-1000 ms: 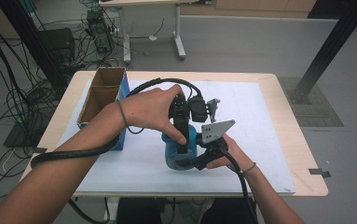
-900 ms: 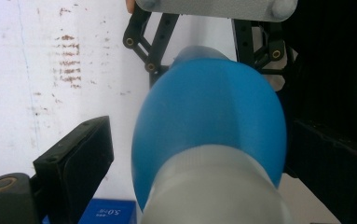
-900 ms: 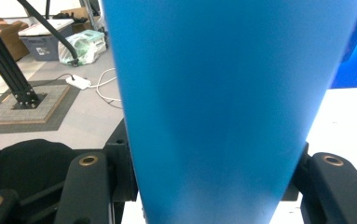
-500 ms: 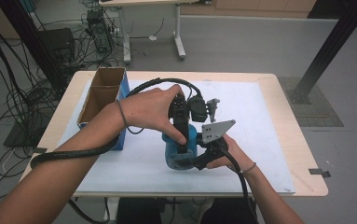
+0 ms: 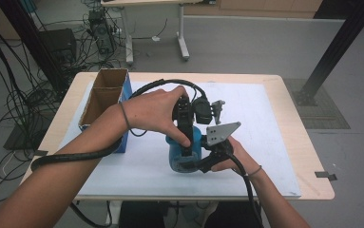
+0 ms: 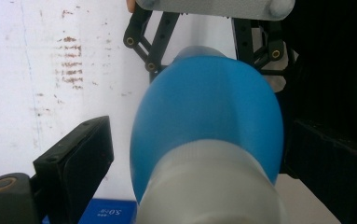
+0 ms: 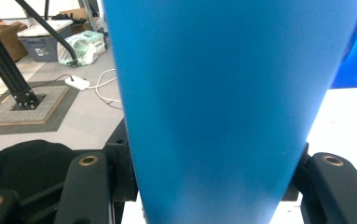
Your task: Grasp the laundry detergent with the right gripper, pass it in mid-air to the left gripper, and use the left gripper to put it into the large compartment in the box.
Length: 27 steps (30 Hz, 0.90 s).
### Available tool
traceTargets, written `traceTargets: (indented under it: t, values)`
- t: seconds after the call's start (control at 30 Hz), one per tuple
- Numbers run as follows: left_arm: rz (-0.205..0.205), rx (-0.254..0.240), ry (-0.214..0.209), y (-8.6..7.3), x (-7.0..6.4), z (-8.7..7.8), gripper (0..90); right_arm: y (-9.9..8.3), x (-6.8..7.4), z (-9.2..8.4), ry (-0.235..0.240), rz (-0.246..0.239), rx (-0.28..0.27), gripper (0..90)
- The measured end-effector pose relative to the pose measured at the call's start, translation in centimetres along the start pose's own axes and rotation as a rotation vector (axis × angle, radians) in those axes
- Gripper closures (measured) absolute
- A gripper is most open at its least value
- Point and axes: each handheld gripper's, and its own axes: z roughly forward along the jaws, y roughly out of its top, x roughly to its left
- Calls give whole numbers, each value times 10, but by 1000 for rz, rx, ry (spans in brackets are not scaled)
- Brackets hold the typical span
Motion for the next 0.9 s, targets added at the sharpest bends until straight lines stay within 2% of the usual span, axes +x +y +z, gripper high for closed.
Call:
traceTargets:
  t: [0.9]
  values:
    - [-6,-1,2,-2,-1,1,81,1,1,1,0,6,0,409]
